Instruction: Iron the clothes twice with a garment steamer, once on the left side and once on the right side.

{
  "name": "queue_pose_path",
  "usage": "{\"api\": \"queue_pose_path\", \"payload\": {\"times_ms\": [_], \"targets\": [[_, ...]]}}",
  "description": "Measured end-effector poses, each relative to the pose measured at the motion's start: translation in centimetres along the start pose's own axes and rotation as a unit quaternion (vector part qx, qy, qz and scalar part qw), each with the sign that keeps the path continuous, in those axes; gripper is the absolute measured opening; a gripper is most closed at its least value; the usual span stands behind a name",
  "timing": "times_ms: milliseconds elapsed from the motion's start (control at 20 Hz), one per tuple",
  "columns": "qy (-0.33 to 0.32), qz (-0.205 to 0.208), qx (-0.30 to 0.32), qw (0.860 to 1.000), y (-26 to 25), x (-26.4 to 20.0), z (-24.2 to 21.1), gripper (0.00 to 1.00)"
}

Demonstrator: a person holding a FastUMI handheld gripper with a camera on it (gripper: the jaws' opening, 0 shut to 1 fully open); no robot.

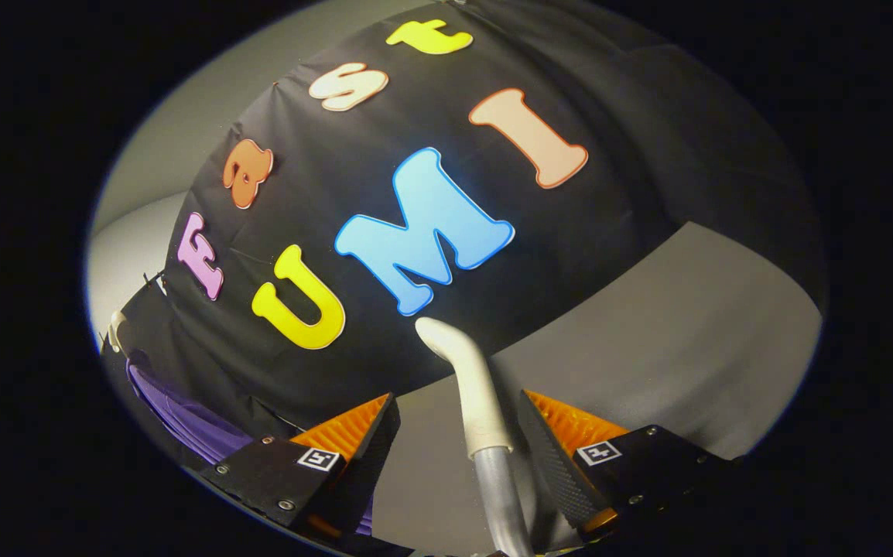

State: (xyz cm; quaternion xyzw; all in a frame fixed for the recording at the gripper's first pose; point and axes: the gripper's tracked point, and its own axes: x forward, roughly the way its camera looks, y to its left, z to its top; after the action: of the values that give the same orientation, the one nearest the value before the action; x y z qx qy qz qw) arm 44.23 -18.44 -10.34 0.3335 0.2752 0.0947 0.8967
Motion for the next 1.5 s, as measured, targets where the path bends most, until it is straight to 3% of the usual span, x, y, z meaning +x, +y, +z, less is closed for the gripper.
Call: {"api": "queue_pose_path", "payload": {"times_ms": [200,600,700,750,800,850,900,1150,1350,1500], "targets": [[0.046,0.002,0.007,0.999,-1.8,3.5,-0.6,0.95],[0.130,0.065,0.088,0.985,-0.3,4.5,-2.5,0.90],[0.142,0.068,0.102,0.982,0.1,4.7,-2.7,0.78],[0.148,0.064,0.106,0.981,-0.1,5.5,-2.8,0.66],[0.155,0.061,0.110,0.980,-0.5,5.7,-3.2,0.61],[0.162,0.066,0.121,0.977,-0.5,5.8,-3.4,0.48],[0.167,0.070,0.132,0.975,-0.6,5.5,-3.5,0.42],[0.182,0.079,0.213,0.957,0.0,5.2,-3.2,0.34],[0.180,0.074,0.214,0.957,0.3,4.5,-2.8,0.30],[0.156,0.064,0.176,0.970,0.6,3.4,-2.9,0.30]]}}
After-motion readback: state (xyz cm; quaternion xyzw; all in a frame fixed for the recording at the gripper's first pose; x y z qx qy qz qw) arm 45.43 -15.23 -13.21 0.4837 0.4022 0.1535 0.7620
